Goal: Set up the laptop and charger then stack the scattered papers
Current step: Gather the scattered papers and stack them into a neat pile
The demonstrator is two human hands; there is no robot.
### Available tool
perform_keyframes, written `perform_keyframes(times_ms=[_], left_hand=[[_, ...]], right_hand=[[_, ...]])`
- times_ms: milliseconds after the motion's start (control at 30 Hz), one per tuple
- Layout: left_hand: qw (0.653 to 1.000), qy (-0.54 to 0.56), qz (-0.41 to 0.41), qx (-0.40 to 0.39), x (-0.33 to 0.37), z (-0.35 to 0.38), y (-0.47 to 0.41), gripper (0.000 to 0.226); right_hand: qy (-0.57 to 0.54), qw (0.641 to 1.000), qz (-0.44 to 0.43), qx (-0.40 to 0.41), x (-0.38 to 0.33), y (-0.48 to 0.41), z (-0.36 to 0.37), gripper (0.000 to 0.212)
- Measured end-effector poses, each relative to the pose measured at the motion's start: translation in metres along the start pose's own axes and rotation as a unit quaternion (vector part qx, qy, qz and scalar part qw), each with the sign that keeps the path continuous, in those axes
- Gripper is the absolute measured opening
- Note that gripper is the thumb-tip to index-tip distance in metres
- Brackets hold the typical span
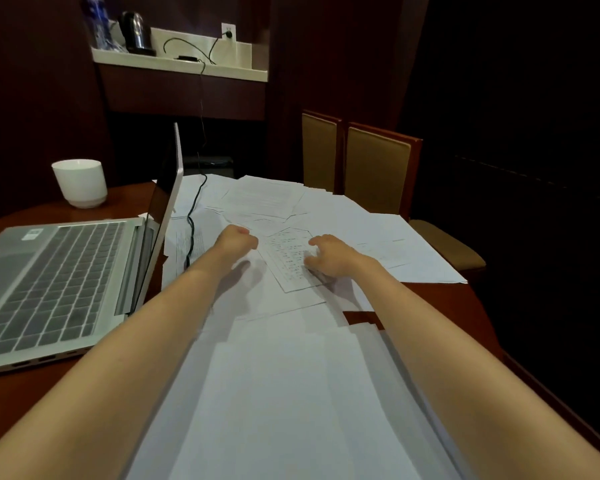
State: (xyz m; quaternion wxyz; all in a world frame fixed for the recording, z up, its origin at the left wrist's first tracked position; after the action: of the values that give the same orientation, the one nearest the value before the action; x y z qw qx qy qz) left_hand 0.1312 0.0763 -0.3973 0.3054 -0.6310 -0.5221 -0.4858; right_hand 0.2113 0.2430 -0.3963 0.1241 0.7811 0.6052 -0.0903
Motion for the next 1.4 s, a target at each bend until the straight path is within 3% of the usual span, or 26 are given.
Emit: perform_keyframes(times_ms=[67,167,267,533,800,867,933,1033,1133,1200,1300,1400], left_hand=[[0.993,0.108,-0.053,0.005,0.001,0.000,-0.010,0.034],[0.942,0.310,-0.127,-0.006,0.001,0.001,-0.027,0.052],[0.915,0.369,-0.162,0.005,0.003,0.003,-0.044,0.056],[0.953,0.270,-0.134,0.039,0.011,0.009,-0.087,0.006],[0.965,0.222,-0.097,0.096,0.000,0.027,-0.121,0.037],[0.964,0.221,-0.109,0.099,0.000,0.026,-0.122,0.034],[0.962,0.224,-0.125,0.096,0.003,0.025,-0.117,0.011],[0.961,0.218,-0.137,0.099,-0.001,0.022,-0.114,0.030],[0.958,0.227,-0.151,0.092,-0.002,0.021,-0.106,0.022],[0.959,0.224,-0.148,0.086,-0.003,0.019,-0.098,0.010],[0.961,0.234,-0.128,0.076,-0.006,0.015,-0.093,0.041],[0.967,0.218,-0.118,0.061,-0.006,0.013,-0.082,0.038]], right_hand=[[0.045,0.999,0.004,-0.003,-0.001,-0.014,0.003,0.055],[0.019,0.999,0.001,-0.029,0.002,-0.035,0.007,0.050],[0.018,0.999,-0.013,-0.024,0.006,-0.051,0.012,0.047],[0.065,0.996,-0.057,0.017,0.013,-0.066,0.015,0.045],[0.071,0.995,-0.063,0.005,0.012,-0.067,0.011,0.045],[0.075,0.995,-0.063,-0.005,0.012,-0.065,0.008,0.045],[0.079,0.995,-0.063,-0.009,0.010,-0.062,0.007,0.045],[0.079,0.995,-0.059,-0.026,0.006,-0.057,0.002,0.043],[0.090,0.994,-0.057,-0.021,0.003,-0.053,-0.008,0.038],[0.075,0.997,-0.036,0.010,0.005,-0.051,-0.011,0.044],[0.017,0.998,0.059,0.016,0.015,-0.050,-0.009,0.067],[-0.036,0.992,0.119,-0.011,0.021,-0.048,-0.009,0.062]])
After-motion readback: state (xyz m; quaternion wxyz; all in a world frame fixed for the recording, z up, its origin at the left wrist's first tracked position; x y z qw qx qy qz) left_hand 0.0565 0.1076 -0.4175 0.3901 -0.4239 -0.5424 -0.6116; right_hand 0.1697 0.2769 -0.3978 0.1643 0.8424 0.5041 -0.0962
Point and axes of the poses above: each hand's wrist, its own y-axis away from the middle knuckle, its own z-axis out of the palm, x = y × z, the point moved 2 cm from there along -y, towards the middle knuckle
